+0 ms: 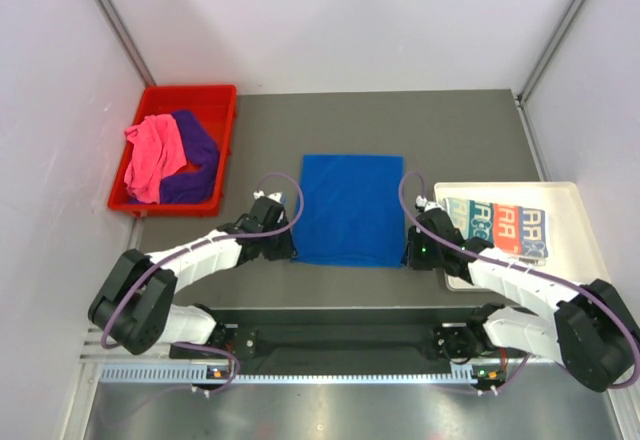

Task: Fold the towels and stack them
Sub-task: Fold the towel

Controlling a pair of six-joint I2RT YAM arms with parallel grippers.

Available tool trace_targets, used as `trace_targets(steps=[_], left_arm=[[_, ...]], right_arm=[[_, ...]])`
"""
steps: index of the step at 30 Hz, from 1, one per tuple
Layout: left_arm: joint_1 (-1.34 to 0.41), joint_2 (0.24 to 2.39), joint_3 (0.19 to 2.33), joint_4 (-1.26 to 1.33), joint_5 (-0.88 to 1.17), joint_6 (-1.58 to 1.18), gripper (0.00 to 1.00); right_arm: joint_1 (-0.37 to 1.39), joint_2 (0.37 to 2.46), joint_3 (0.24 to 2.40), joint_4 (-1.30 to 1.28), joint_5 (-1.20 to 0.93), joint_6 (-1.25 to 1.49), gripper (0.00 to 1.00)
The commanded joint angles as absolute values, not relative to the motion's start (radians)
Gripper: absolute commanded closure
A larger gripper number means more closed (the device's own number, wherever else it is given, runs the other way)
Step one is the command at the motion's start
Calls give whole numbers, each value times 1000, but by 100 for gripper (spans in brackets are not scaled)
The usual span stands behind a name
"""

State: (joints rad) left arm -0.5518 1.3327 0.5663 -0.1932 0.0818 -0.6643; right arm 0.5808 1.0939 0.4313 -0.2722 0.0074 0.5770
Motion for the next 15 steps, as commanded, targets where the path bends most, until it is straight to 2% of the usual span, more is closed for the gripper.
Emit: trace_targets(steps=[1,3,7,11,14,15], left_arm=[[-554,1315,561,-213,46,-669,84],[-555,1298,568,-232,34,-667,84],[-554,1284,572,-256,29,-663,84],[-555,1272,572,-275,29,-658,83],[-554,1249,590,-282,41,-655,75],[-554,1235,601,-291,40,-653,71]], right_arm=[[600,1085,439,-253,31,586,88],[600,1054,434,-282,51,586,95],[600,1025,426,-310,63,592,100],[600,1020,407,-304,51,598,100],[601,1009,410,-310,48,606,95],[603,993,413,-313,49,609,90]])
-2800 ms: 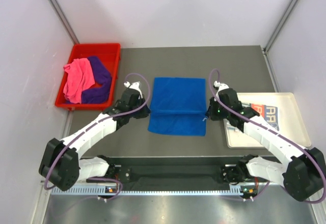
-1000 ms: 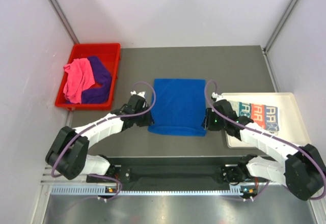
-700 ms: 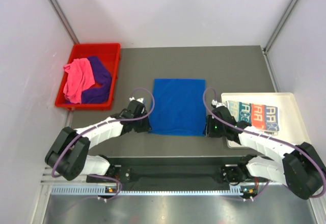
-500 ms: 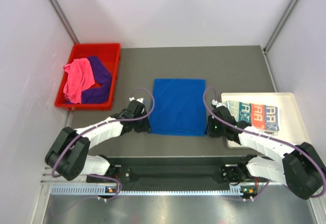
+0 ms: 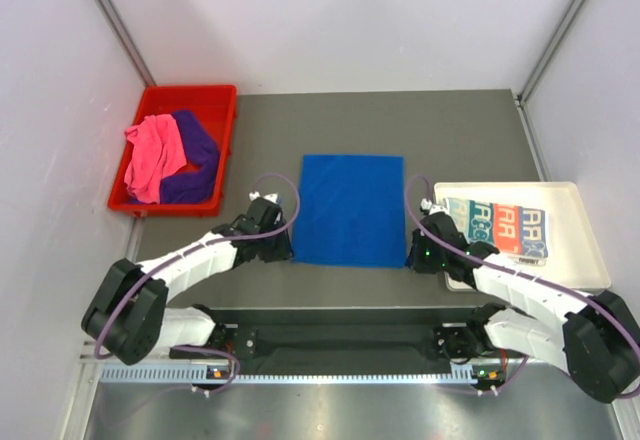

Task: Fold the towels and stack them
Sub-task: Fold the towel

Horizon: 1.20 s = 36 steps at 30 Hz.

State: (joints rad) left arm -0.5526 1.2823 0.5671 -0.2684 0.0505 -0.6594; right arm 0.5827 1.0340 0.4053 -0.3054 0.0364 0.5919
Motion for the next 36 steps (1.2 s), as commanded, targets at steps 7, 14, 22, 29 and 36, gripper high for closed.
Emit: trace_targets(steps=[7,14,22,29,36], left_arm=[[-555,1193,787,-333,-36,-618,63],[-540,1412,968,-129,-317,-551,58],[-347,1787,1316,-69,-102,-431,54],[-288,2037,1526,-114,145,-304,52],[-272,2097,1523,-60,290,-311,52]], right_arm=[[600,962,558,-348,80,586,55],[485,1310,917,-279,152,477,53],[361,1719,1268,-308,138,410,54],[331,1931,1488,-365,140,351,54],[304,2005,1509,-368,129,328,54]])
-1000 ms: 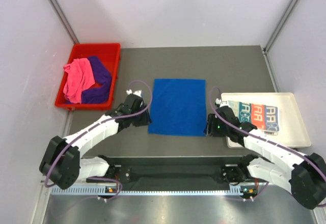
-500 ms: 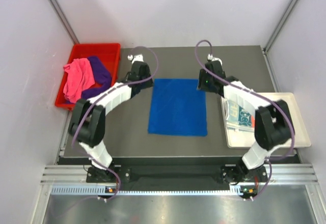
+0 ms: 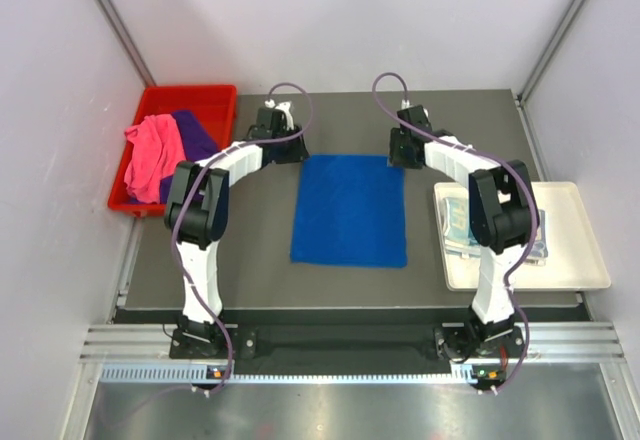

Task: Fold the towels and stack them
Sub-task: Fold the towel

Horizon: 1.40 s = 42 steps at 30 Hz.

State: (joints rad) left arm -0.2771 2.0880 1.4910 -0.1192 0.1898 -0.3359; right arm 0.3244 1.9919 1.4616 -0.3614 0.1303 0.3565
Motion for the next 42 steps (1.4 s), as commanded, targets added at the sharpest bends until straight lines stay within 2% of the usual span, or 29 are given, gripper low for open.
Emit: trace_targets(steps=[1,10,17,22,30,35,36,42], left_arm=[[-270,2102,1519,-54,299,-313,52],[-272,2143,1526,-17,264,-340,52],[-272,2166,1539,-9,241,-357,58],[-270,2180,1539,21,235,-373,67],[-271,2203,1549,20,198,-399,68],[-273,2212,1549,15,163,-426,73],[-273,2217,1548,14,144,-434,78],[-272,2201,1526,20,61,-482,87]], right_arm=[[304,2009,1509,-370,127,328,54],[299,2072,1555,-377,143,314,55],[291,2094,1580,-367,147,310,55],[290,2118,1620,-379,138,305,55],[287,2160,1661,-416,146,304,55],[287,2178,1678,-425,141,308,63],[287,2180,1680,-426,138,307,66],[288,2195,1693,-439,143,304,79]])
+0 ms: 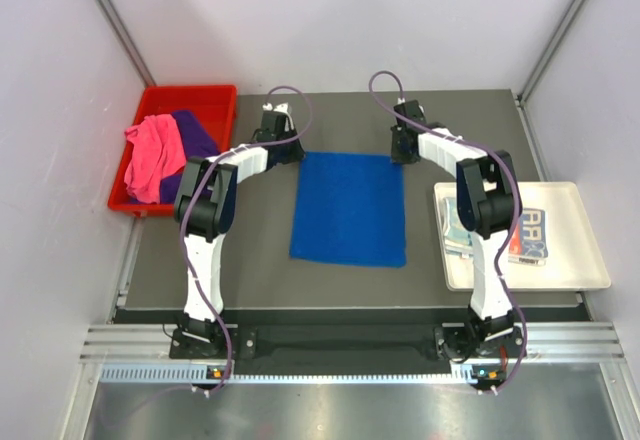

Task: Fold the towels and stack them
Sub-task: Fold the towel

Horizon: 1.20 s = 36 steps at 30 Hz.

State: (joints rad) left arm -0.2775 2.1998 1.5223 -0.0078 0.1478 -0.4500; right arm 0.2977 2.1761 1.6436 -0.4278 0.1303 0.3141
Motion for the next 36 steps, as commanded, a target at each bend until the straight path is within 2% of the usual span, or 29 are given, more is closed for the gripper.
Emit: trace_targets(steps=[1,6,10,12,15,19,25,31,34,35,36], left_arm=[[-273,2200,1523,20,37,-486,88],[-273,2186,1516,17,9,-495,89],[-273,2184,1517,21,8,-488,88],[-272,2180,1517,26,29,-482,78],[-273,2171,1516,32,49,-472,67],[-273,2154,1516,32,52,-459,60],[-272,2120,1506,41,51,-430,54],[-272,2161,1566,18,118,-387,52],[-272,2189,1597,-21,117,-376,52],[-272,2203,1603,-23,114,-373,53],[-272,2203,1603,-23,114,-373,53]], right_arm=[[287,2197,1697,-442,144,305,84],[278,2194,1698,-445,176,307,93],[264,2186,1701,-443,166,308,92],[262,2183,1706,-437,143,302,91],[262,2172,1703,-427,130,296,84],[262,2152,1697,-425,135,287,68],[262,2123,1672,-414,144,287,57],[253,2112,1658,-394,126,288,57],[252,2123,1672,-396,117,290,62],[250,2132,1680,-394,103,285,67],[250,2132,1680,-394,103,285,68]])
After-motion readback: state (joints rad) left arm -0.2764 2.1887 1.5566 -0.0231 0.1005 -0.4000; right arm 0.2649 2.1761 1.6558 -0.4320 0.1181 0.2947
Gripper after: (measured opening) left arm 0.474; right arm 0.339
